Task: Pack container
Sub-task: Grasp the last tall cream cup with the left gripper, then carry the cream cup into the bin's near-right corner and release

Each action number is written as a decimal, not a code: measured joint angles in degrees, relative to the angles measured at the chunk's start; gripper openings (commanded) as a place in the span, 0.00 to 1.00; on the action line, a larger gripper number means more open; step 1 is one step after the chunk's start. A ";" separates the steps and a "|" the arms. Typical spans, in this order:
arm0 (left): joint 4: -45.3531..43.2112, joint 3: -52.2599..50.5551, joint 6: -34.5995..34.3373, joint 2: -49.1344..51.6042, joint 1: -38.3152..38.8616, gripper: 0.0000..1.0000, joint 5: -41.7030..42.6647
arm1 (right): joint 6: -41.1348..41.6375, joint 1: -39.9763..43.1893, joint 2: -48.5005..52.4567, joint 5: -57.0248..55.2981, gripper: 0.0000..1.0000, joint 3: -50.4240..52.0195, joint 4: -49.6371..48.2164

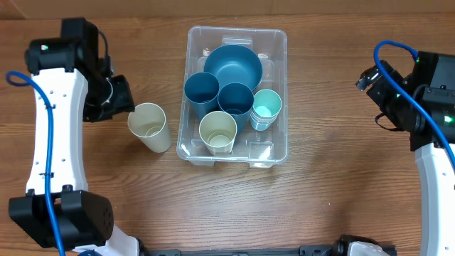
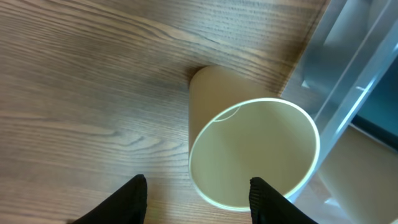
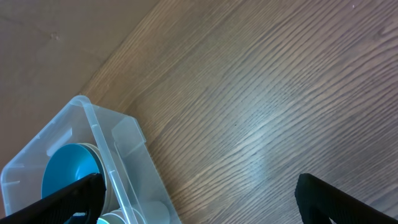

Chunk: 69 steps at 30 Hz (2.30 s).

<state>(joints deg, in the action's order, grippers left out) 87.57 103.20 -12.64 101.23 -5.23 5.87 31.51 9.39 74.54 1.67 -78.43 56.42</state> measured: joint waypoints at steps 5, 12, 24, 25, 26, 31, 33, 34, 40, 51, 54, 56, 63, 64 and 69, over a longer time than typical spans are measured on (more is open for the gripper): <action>-3.13 -6.03 1.73 0.04 0.00 0.55 1.22 | -0.02 0.00 0.00 0.00 1.00 0.00 -0.02; -10.75 -17.59 1.99 0.09 0.00 0.04 1.70 | 0.00 0.00 0.00 0.00 1.00 0.00 0.00; -1.25 2.23 2.08 -3.63 0.00 0.04 1.18 | -0.02 0.00 0.00 0.02 1.00 0.00 -0.02; 0.07 5.01 2.08 -5.77 0.13 0.04 1.16 | 0.00 0.00 0.00 0.02 1.00 0.00 -0.02; 0.68 6.08 2.08 -6.97 0.39 0.04 1.09 | 0.02 0.00 0.00 0.00 1.00 0.00 -0.04; 2.97 9.68 2.10 -14.08 8.90 0.04 1.01 | 0.00 0.00 0.00 0.02 1.00 0.00 0.00; 2.97 9.68 2.05 -15.04 11.61 0.04 1.03 | -0.02 0.00 0.00 0.00 1.00 0.00 0.00; 2.91 9.68 2.03 -15.85 14.21 0.04 1.03 | 0.00 0.00 0.00 0.00 1.00 0.00 -0.04; 0.24 10.75 1.77 -20.76 23.80 0.04 0.98 | 0.02 0.00 0.00 0.00 1.00 0.00 -0.02; -2.10 11.30 -0.68 -12.61 42.49 0.04 -3.82 | 0.00 0.00 0.00 0.00 1.00 0.00 0.00; -2.32 11.28 -1.03 -6.58 44.87 0.04 -6.56 | 0.00 0.00 0.00 0.02 1.00 0.00 -0.04; -3.13 11.28 -1.40 -3.15 45.44 0.04 -8.59 | 0.02 0.00 0.00 0.00 1.00 0.00 0.00; -5.97 11.30 -2.03 1.84 45.57 0.04 -9.99 | 0.00 0.00 0.00 0.00 1.00 0.00 0.00; -5.99 11.39 -2.03 2.03 45.57 0.04 -9.99 | 0.00 0.00 0.00 0.00 1.00 0.00 -0.04; -6.01 11.58 -2.03 5.20 45.66 0.05 -9.79 | 0.00 0.00 0.00 0.00 1.00 0.00 -0.04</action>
<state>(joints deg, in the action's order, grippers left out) 81.56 114.78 -14.68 106.43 40.42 -3.92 31.51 9.39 74.54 1.67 -78.43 56.38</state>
